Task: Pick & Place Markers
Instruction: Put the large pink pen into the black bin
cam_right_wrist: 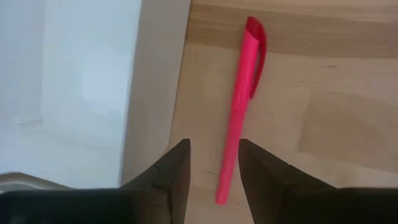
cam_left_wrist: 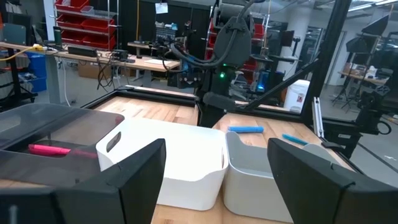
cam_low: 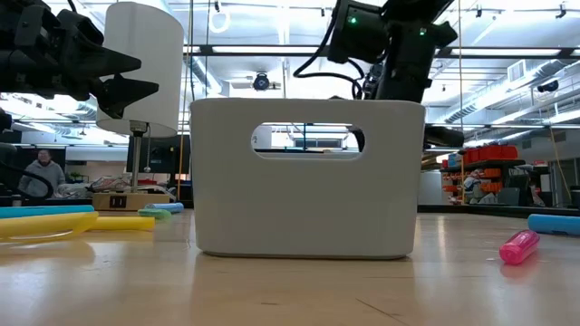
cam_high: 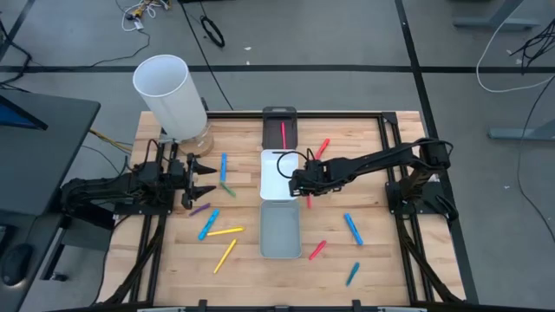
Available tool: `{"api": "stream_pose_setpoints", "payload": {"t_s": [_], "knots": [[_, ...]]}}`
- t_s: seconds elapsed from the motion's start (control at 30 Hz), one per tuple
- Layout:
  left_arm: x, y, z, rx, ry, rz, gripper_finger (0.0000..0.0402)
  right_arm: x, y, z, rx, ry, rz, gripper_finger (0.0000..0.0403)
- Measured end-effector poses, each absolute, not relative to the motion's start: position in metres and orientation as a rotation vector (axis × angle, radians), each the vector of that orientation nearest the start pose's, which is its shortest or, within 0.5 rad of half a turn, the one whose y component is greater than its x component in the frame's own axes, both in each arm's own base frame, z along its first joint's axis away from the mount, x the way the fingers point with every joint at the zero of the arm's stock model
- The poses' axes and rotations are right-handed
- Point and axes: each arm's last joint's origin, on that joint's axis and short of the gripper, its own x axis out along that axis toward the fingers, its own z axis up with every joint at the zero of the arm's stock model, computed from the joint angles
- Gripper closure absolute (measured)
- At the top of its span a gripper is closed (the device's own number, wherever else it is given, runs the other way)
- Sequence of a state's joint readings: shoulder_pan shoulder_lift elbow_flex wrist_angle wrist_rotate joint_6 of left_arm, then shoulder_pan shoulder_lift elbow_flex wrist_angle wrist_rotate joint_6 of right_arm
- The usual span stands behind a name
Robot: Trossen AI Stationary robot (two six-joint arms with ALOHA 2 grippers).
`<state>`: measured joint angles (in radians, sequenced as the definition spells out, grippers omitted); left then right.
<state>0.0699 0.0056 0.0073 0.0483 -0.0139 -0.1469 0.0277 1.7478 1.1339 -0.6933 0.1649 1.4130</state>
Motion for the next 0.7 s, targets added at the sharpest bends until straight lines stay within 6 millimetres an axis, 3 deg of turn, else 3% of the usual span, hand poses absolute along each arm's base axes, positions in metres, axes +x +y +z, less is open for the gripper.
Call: {"api": "stream_pose_setpoints", "payload": {"t_s": [0.7], "knots": [[0.097,0.007,0.17,-0.145,-0.055,0.08,0.0113,0.331,0.014,0.157,1.007,1.066,-0.969,0.0269]]}}
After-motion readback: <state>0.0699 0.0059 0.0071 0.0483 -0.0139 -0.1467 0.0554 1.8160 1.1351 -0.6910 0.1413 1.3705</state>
